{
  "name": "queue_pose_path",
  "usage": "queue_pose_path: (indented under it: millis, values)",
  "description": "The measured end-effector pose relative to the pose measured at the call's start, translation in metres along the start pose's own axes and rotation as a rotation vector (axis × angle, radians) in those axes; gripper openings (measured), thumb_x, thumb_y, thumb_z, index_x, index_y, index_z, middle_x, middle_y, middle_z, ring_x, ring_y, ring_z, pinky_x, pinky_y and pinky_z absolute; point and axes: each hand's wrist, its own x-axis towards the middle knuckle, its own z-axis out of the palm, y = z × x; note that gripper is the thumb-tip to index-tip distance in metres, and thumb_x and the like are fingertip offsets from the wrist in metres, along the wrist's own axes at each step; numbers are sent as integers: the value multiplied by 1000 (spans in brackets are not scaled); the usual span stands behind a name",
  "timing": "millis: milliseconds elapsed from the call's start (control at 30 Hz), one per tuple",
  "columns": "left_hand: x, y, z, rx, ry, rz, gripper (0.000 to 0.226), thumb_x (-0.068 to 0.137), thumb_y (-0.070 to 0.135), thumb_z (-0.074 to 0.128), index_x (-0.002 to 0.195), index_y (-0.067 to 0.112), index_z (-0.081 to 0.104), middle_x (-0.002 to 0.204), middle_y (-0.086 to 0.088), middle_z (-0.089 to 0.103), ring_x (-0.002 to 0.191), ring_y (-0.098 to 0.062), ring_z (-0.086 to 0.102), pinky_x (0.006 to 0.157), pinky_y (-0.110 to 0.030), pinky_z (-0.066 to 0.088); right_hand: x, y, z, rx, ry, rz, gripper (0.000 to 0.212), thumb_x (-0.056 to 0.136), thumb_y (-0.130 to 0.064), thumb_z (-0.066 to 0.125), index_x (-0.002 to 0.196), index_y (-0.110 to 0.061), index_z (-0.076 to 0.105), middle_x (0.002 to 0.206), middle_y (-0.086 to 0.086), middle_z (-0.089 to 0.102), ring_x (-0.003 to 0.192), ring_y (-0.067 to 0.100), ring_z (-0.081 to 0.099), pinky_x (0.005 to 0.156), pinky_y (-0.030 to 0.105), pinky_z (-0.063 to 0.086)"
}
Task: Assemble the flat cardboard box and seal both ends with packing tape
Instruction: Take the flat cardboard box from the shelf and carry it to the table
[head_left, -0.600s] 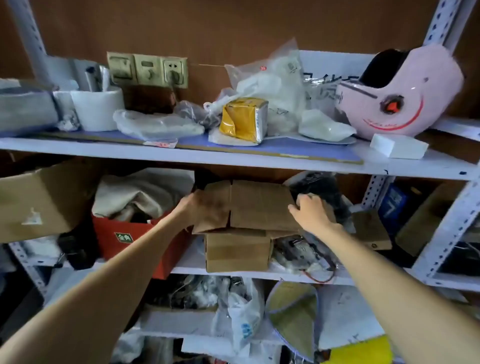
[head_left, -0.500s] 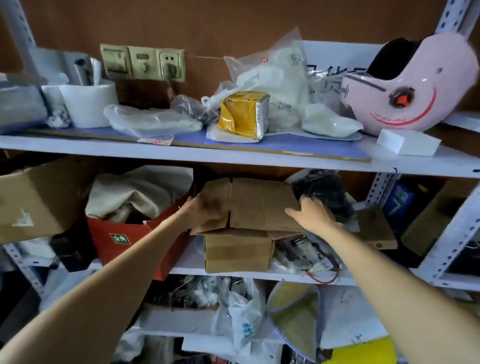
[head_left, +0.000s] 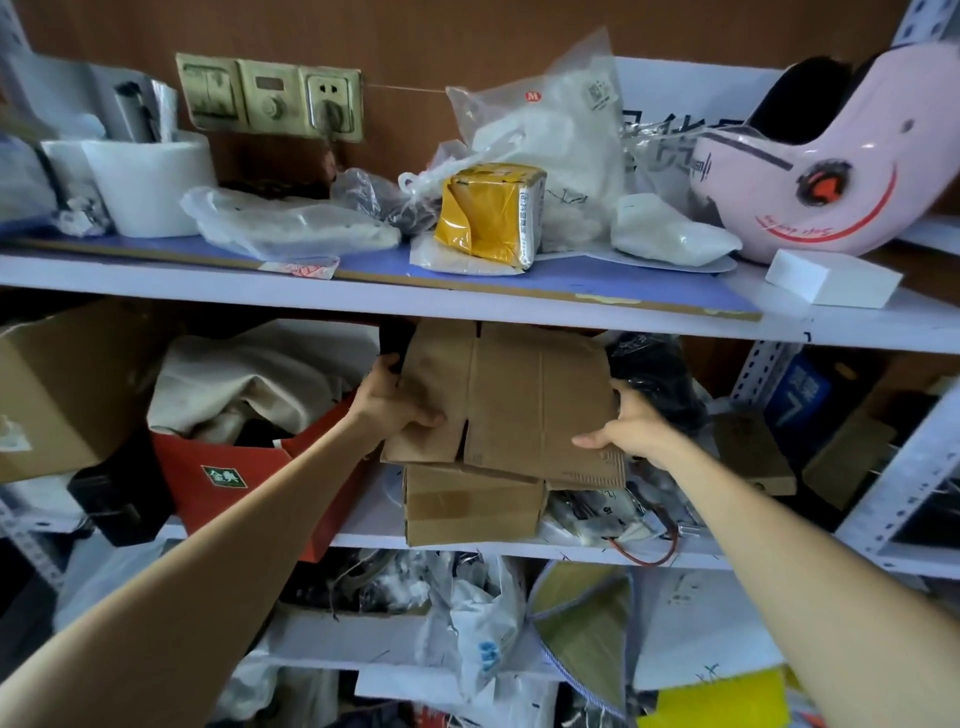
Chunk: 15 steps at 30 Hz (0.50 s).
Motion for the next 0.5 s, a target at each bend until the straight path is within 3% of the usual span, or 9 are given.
queue_pose_path:
  millis: [133, 233, 367, 500]
  values:
    - [-12, 12, -4, -104, 8, 15, 113, 46, 8, 93, 141, 9, 32, 133, -11, 50, 123, -28, 48, 105, -43, 41, -11, 0, -9, 56, 11, -25, 125, 45, -10, 94, 148, -18, 24, 143, 7, 46, 129, 26, 46, 107, 45, 41]
    - [-22, 18, 1, -106, -20, 44, 107, 47, 16, 94, 138, 9, 39, 131, -6, 51, 122, -25, 48, 104, -39, 43, -21, 9, -18, 21, 17, -33, 131, 41, -17, 96, 149, -22, 23, 147, 9, 42, 132, 27, 42, 107, 47, 41]
    - [-34, 25, 26, -97, -132, 127, 99, 49, 17, 93, 133, 13, 42, 119, 3, 49, 117, -21, 48, 102, -39, 44, -55, 29, -37, 31, 94, -1, 125, 48, -8, 94, 149, -24, 21, 147, 10, 39, 133, 27, 40, 109, 47, 39]
    - [-47, 40, 66, -135, -266, 201, 99, 45, 12, 94, 128, 14, 41, 122, -3, 50, 116, -25, 49, 98, -43, 46, -100, 59, -67, 73, 223, 72, 133, 44, -6, 95, 149, -29, 17, 147, 8, 39, 132, 27, 40, 109, 49, 37]
